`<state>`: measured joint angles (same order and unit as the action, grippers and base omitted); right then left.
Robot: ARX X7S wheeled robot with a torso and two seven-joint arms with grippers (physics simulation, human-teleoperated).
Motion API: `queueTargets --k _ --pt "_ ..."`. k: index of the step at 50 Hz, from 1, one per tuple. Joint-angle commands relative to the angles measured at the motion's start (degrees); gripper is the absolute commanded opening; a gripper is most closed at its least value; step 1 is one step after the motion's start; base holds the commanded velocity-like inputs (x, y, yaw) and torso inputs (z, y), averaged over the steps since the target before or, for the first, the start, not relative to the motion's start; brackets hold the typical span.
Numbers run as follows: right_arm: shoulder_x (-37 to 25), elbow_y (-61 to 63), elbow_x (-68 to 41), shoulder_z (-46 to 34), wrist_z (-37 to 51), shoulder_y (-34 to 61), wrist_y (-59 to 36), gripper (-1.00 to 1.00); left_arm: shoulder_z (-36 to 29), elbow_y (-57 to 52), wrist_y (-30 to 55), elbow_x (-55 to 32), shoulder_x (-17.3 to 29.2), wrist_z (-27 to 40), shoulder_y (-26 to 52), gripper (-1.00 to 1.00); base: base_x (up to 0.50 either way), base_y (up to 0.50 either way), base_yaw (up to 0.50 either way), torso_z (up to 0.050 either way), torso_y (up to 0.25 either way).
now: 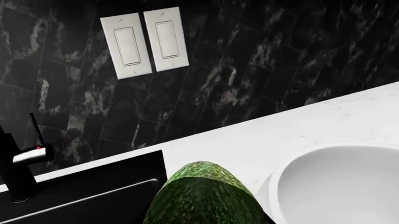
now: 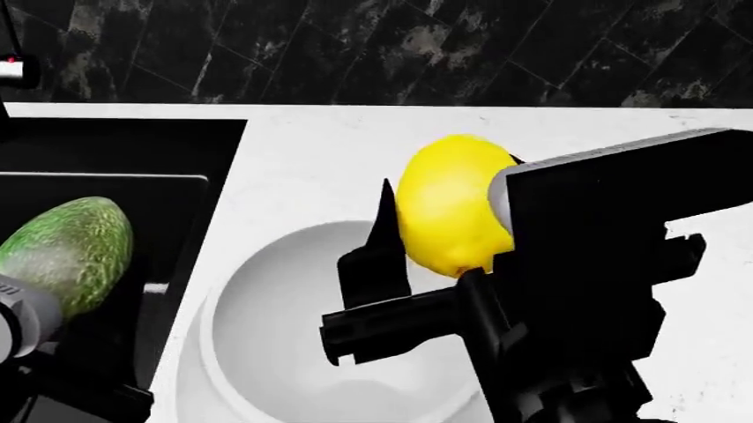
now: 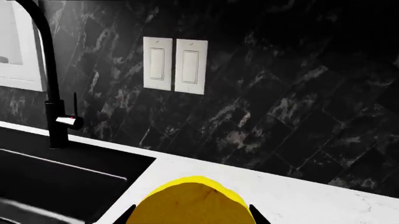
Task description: There is a mixed pile of frozen fruits and vegetables on the counter. Locate all the frozen vegetables and place the items in a bowl on the counter. Take all the frozen fruits and defrost them in a running sink.
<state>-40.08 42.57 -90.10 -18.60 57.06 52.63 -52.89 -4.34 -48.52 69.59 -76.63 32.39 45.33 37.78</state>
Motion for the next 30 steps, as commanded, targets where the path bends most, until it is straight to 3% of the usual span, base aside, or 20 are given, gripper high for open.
queueTargets --k 1,14,30 --pt "0.8 -8.5 -11.0 -3.3 -4.9 7.7 -4.5 -1.0 0.1 0.3 -0.4 -1.1 0.4 2.0 0.8 -1.0 0.0 0.0 0.0 0.0 0.0" --pt "5.6 -10.9 -4.1 -7.9 -9.4 4.3 -5.2 -1.0 2.8 -1.4 -1.5 -5.5 3.2 3.5 -0.6 -1.0 0.0 0.0 0.0 0.0 0.0" --pt "8.0 -15.9 2.0 -11.0 -14.1 3.0 -5.0 -1.0 0.4 -0.1 -1.7 -3.0 1.9 2.9 1.0 -1.0 0.0 0.0 0.0 0.0 0.001"
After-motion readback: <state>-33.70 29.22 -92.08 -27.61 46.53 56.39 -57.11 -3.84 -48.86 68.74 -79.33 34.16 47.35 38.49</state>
